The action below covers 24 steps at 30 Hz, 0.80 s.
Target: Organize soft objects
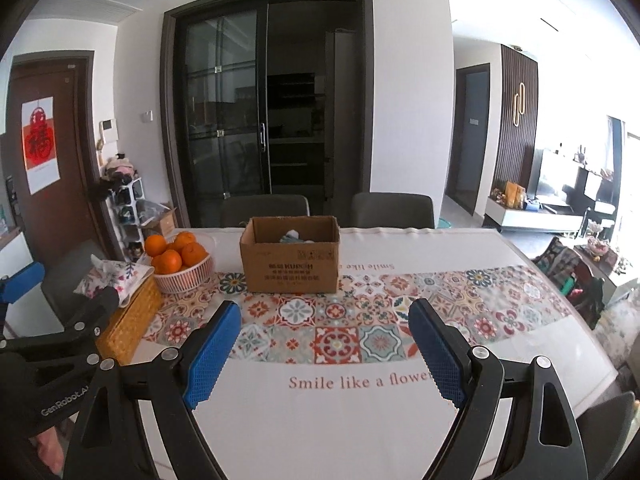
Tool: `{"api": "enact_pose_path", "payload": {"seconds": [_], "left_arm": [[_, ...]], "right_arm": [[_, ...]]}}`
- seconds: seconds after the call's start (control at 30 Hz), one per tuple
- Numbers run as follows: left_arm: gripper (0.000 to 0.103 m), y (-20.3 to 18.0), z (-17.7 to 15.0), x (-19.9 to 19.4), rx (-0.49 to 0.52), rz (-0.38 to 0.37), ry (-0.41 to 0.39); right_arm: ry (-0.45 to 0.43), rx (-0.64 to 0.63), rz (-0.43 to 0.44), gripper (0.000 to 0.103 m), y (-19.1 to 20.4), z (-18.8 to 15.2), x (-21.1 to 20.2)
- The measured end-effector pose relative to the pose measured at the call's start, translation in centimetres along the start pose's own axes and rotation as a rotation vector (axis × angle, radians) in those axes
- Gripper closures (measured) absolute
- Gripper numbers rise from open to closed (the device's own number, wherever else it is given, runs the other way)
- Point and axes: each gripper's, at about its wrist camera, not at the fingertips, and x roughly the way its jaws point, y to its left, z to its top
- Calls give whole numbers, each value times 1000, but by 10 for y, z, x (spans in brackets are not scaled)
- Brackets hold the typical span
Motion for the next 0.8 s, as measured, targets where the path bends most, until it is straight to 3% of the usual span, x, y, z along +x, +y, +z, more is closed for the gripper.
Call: {"api": "enact_pose_path", "payload": {"seconds": [0.8], "left_arm": [[0,-5,-1,-25,-4,-24,-26]], "right_arm": [[-34,-1,-3,16,-3,-7,-25]]}}
